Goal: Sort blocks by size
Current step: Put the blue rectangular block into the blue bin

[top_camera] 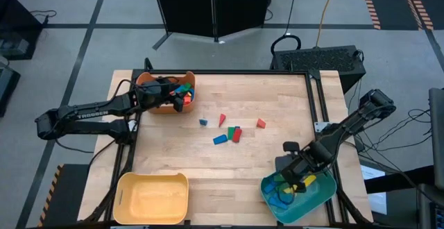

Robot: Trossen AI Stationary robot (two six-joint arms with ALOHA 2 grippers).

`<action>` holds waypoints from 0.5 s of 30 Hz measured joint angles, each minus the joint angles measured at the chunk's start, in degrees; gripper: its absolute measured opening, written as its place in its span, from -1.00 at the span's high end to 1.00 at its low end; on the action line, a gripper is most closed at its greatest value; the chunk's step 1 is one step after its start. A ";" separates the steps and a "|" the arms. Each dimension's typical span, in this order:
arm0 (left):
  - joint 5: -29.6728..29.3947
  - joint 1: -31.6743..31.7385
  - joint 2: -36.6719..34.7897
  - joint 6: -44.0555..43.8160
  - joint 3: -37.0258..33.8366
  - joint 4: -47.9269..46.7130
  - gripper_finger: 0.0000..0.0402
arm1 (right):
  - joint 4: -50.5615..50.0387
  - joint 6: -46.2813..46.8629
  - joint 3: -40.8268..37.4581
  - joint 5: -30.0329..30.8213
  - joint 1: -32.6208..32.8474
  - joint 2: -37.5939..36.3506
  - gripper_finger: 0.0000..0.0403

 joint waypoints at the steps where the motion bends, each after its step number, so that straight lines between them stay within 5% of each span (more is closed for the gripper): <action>1: 0.00 -0.01 0.00 0.00 0.00 0.00 -0.19 | 0.02 -1.13 0.50 1.39 -0.89 0.00 0.46; 15: 0.00 0.00 0.00 0.00 0.00 -0.24 -0.19 | 2.86 -10.80 3.66 19.12 -14.58 0.39 0.46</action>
